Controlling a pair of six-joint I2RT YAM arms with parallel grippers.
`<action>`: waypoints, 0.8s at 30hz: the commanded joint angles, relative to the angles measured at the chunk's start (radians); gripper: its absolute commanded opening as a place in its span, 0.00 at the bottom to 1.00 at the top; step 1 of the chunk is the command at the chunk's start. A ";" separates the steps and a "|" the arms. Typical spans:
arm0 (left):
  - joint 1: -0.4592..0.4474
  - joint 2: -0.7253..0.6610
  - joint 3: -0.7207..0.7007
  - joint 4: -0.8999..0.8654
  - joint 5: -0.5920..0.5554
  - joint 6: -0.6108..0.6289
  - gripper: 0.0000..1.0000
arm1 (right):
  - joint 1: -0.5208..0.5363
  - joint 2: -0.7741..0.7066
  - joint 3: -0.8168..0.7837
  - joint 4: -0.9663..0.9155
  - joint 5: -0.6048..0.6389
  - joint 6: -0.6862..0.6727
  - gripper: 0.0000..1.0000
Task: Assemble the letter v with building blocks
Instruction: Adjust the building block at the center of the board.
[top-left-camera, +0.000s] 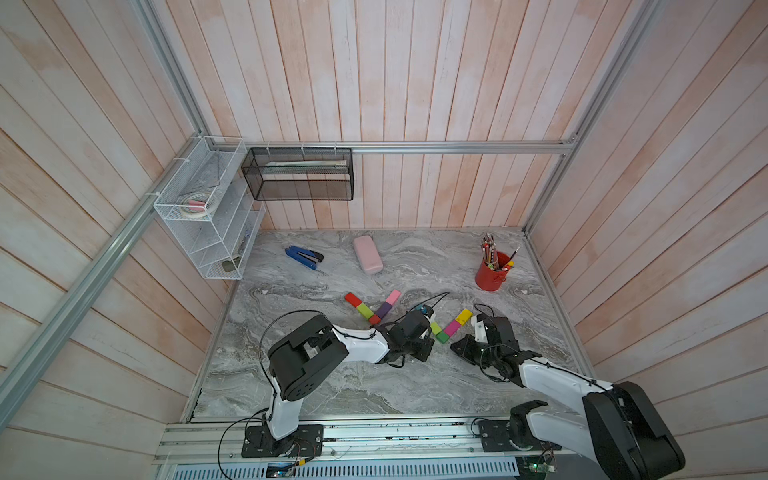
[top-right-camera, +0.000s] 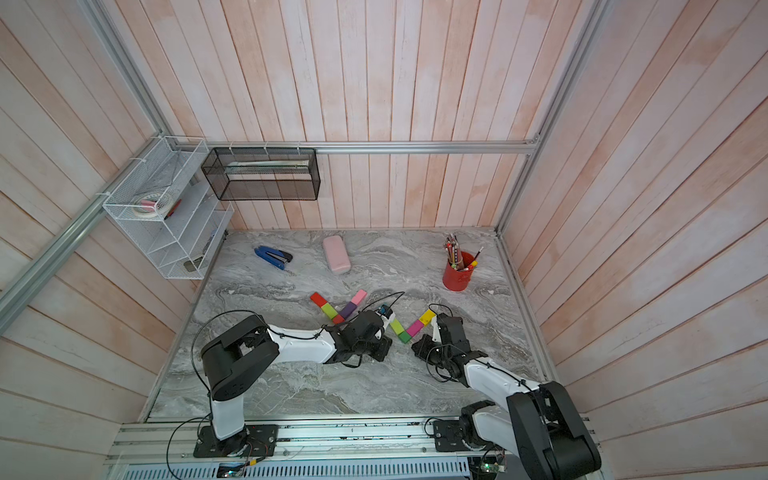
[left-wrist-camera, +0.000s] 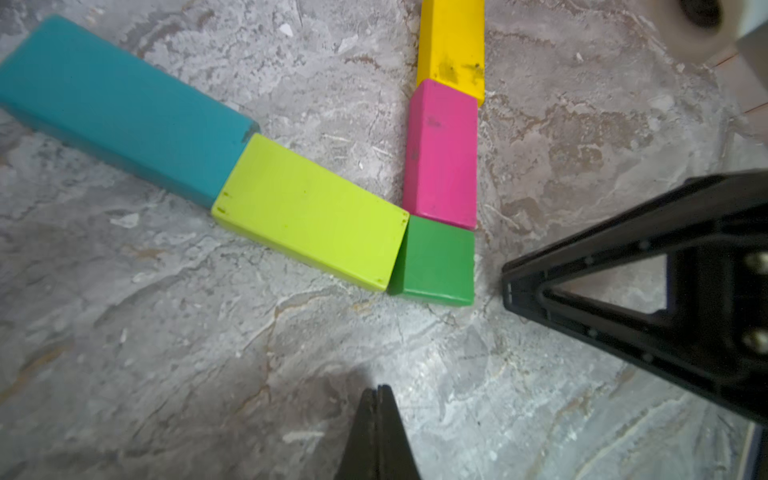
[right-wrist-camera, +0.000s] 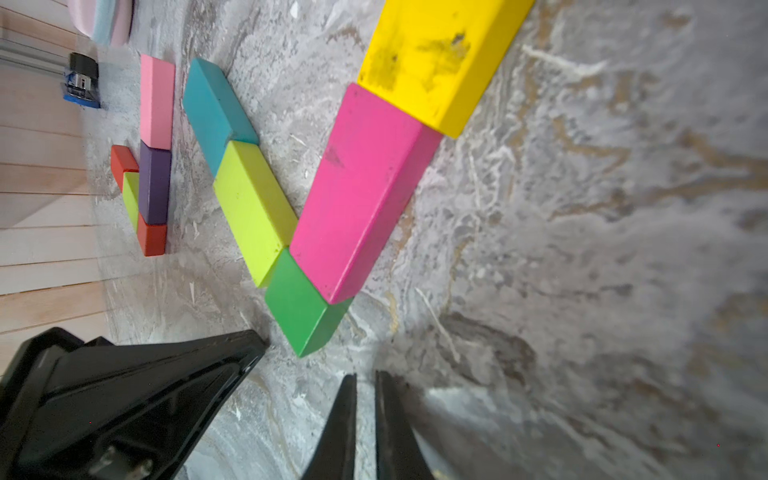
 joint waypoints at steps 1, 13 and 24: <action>0.000 0.010 0.009 0.000 0.003 0.005 0.00 | 0.010 0.026 0.024 0.005 -0.006 -0.001 0.13; 0.001 0.064 0.070 -0.042 0.045 0.027 0.00 | 0.032 0.082 0.051 0.024 -0.013 -0.004 0.13; 0.001 0.084 0.094 -0.061 0.052 0.028 0.00 | 0.044 0.100 0.062 0.036 -0.013 -0.001 0.13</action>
